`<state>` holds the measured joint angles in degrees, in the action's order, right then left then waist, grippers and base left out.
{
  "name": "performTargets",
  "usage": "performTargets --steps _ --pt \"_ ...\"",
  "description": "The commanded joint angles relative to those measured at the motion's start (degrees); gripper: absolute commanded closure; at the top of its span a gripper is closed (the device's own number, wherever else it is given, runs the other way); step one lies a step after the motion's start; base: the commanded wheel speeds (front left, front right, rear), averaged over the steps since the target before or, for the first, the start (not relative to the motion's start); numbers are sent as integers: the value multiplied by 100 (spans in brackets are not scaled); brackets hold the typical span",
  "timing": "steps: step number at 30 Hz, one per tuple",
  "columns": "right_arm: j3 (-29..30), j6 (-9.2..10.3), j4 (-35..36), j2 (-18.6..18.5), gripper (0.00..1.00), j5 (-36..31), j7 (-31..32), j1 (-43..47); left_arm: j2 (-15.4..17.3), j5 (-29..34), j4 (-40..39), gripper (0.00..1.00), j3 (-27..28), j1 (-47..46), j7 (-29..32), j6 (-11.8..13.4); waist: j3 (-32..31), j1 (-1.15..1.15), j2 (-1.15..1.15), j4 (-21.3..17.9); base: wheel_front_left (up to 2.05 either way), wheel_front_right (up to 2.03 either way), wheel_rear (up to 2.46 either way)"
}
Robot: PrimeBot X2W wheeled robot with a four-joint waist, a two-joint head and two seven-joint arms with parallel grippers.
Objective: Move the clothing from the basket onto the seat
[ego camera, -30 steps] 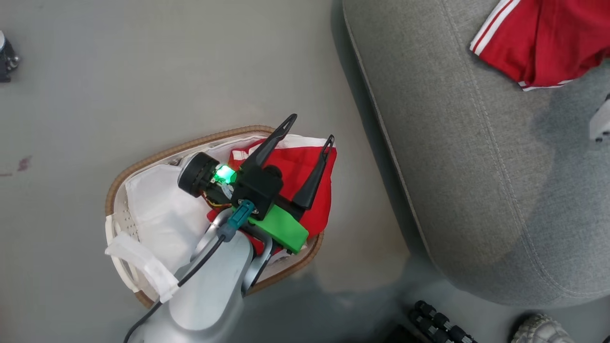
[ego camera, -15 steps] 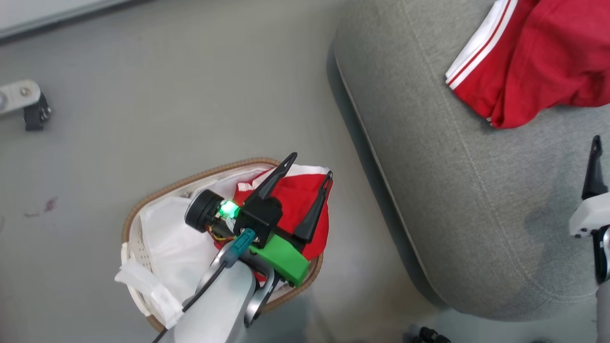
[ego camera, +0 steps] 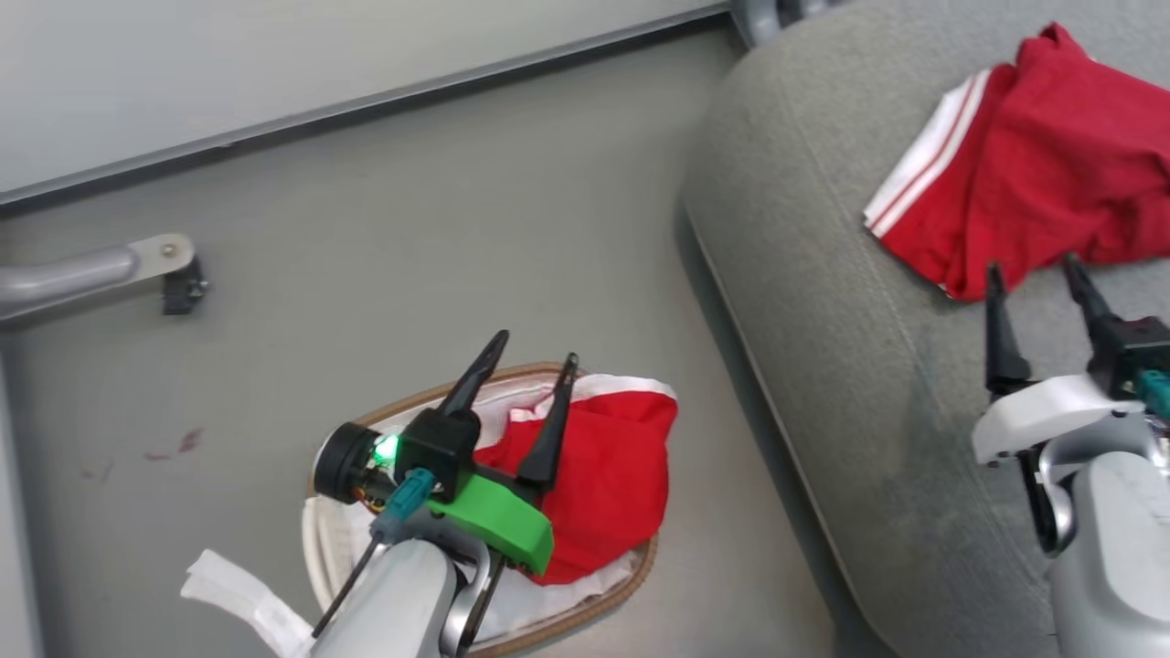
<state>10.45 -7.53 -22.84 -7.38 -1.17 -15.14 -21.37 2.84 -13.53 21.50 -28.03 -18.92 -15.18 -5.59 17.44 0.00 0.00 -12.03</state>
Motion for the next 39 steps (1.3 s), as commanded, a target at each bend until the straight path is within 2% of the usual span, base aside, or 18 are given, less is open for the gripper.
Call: performTargets --steps 1,11,22,31,39 --pt "-102 8 37 37 0 60 -1 68 15 -37 -27 0 69 105 4 74 -272 0 0 433 0 0 0" --pt "-785 8 -17 255 0 195 -1 145 14 14 64 0 916 387 5 384 -553 0 0 1058 0 0 0" --pt "-988 8 -45 392 0 132 -1 590 12 154 271 0 1786 869 5 395 -955 0 0 1293 0 0 0" --pt "-1014 8 -45 434 0 222 -1 1059 14 93 227 0 2036 1397 4 419 -1294 0 0 1270 0 0 0" --pt "-1087 8 -62 435 0 370 -1 1304 13 -127 204 0 1950 1754 5 440 -1413 0 0 1227 0 0 0"
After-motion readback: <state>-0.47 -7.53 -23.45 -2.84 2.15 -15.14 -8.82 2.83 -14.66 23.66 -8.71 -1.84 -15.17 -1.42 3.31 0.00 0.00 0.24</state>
